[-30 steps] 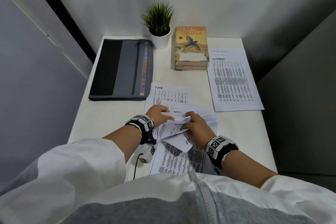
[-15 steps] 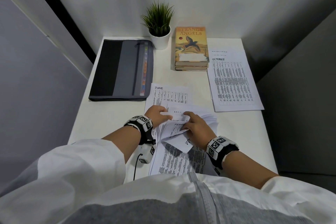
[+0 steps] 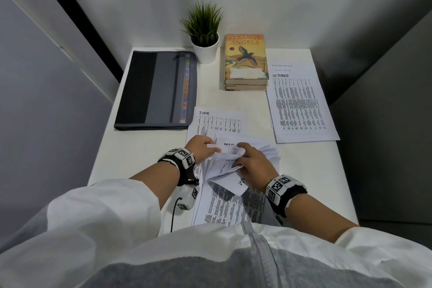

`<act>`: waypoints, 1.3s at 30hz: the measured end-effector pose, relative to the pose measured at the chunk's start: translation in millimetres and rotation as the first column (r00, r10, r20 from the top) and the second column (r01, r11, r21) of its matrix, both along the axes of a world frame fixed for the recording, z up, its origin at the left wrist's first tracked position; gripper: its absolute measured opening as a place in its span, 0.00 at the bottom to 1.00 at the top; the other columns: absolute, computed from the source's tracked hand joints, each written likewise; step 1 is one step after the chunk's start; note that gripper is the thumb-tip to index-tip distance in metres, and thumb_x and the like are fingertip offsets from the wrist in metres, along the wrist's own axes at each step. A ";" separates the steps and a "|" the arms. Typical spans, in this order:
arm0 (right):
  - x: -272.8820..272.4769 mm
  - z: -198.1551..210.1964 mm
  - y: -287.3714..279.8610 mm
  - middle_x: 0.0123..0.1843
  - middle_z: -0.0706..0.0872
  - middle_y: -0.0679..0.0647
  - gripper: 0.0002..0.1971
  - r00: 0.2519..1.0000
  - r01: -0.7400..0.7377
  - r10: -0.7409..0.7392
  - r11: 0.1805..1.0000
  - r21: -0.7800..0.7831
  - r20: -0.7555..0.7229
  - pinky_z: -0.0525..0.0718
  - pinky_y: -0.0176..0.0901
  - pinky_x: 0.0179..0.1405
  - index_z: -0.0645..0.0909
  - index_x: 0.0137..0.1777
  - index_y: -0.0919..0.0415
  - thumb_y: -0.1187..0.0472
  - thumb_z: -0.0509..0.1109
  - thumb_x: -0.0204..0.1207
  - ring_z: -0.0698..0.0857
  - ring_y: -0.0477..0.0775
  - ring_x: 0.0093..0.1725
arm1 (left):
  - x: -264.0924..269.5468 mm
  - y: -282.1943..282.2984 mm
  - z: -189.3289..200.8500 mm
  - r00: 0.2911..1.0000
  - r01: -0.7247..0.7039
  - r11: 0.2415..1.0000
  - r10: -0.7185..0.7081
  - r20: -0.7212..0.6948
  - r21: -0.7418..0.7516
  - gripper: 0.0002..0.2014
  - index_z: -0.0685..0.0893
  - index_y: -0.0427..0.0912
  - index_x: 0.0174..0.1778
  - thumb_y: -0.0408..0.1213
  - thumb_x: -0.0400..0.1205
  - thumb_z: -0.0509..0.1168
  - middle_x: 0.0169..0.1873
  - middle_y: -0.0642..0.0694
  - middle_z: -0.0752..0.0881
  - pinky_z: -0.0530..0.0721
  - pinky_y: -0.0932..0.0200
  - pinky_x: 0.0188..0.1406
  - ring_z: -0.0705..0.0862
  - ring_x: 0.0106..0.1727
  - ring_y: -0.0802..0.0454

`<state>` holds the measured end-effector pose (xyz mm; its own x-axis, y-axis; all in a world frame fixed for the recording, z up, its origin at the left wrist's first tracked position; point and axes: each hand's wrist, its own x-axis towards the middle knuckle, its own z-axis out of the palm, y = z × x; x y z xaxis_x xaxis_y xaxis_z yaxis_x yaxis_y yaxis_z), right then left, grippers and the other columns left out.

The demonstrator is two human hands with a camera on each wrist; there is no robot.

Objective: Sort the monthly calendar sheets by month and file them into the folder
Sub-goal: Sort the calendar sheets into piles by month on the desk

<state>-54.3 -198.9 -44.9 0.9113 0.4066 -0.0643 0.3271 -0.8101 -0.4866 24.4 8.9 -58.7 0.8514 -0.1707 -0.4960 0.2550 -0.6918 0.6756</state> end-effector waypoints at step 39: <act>5.3 15.8 -3.9 0.46 0.83 0.59 0.08 0.991 -0.096 0.102 0.993 0.074 -0.091 0.81 0.49 0.46 0.90 0.48 0.63 0.69 0.72 0.72 0.83 0.63 0.44 | 15.5 -29.7 -11.6 0.990 0.096 0.990 -0.085 -0.111 0.101 0.19 0.69 0.45 0.32 0.43 0.77 0.74 0.29 0.49 0.71 0.67 0.59 0.29 0.71 0.29 0.52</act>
<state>-48.9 -202.8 -29.1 0.8576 0.5011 -0.1164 0.3541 -0.7392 -0.5729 39.9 -20.7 -70.3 0.7762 -0.1865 -0.6023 0.2546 -0.7812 0.5700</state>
